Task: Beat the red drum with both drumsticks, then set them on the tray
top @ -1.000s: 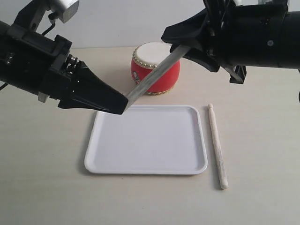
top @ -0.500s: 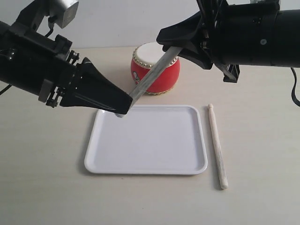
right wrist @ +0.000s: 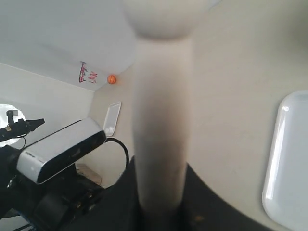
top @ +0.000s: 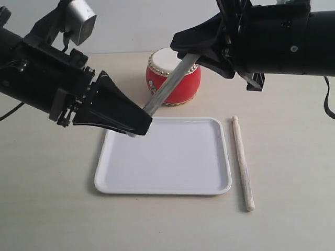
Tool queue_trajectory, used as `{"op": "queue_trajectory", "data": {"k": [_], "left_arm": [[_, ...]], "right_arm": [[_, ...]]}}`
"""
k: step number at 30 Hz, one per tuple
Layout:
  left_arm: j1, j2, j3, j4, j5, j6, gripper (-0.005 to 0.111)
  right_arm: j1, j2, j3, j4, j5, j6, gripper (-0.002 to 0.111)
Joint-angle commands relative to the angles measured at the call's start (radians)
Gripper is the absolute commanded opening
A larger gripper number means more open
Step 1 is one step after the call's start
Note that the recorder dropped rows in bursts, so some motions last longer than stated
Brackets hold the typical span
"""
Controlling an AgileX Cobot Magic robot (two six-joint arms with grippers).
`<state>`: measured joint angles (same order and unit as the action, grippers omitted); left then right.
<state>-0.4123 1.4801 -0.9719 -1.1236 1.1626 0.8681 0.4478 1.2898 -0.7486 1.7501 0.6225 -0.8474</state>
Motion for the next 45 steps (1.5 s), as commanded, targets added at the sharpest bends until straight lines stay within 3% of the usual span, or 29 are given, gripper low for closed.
{"op": "queue_trajectory", "data": {"k": [1,6,14,19,24,26,31,36,39,42,43,44,45], "left_arm": [[-0.007,0.034,0.003,-0.043,0.031,-0.042,0.055],[-0.007,0.069,0.003,-0.06,0.059,-0.042,0.055],[-0.007,0.068,0.003,0.034,0.059,-0.082,0.055],[-0.007,0.068,0.003,0.038,0.059,-0.096,0.037],[-0.007,0.068,0.003,0.037,0.059,-0.079,0.003],[-0.007,0.068,0.003,0.037,0.059,-0.054,0.0],[-0.007,0.068,0.003,0.039,0.059,-0.035,0.0],[0.003,0.068,0.003,0.043,0.015,-0.011,0.0],[0.039,0.068,0.003,0.043,-0.036,-0.011,0.0],[0.112,0.066,0.003,0.052,-0.09,-0.011,0.0],[0.138,0.053,0.003,0.095,-0.152,-0.04,0.0],[0.142,0.045,0.003,0.123,-0.183,-0.06,0.0],[0.143,0.023,0.003,0.176,-0.238,-0.092,0.0]], "right_arm": [[0.039,0.018,-0.012,-0.006,0.007,-0.041,0.0],[0.088,0.073,-0.016,-0.006,0.02,-0.049,0.0],[0.094,0.087,-0.019,-0.006,0.018,-0.068,0.0],[0.094,0.087,-0.019,-0.006,0.006,-0.075,0.0],[0.094,0.087,-0.019,-0.006,-0.003,-0.075,0.0],[0.094,0.087,-0.019,-0.006,-0.007,-0.075,0.007],[0.094,-0.005,-0.019,-0.006,-0.059,-0.072,0.053],[0.094,-0.156,-0.019,-0.029,-0.119,-0.058,0.057],[0.094,-0.253,-0.019,-0.212,-0.143,0.072,0.057],[0.094,-0.384,-0.019,-0.666,-0.2,0.523,0.057],[0.094,-0.413,-0.019,-1.023,-0.163,0.897,0.057],[0.094,-0.414,-0.019,-1.165,-0.104,1.025,0.056],[0.094,-0.39,-0.019,-1.461,0.071,1.218,0.055]]}}
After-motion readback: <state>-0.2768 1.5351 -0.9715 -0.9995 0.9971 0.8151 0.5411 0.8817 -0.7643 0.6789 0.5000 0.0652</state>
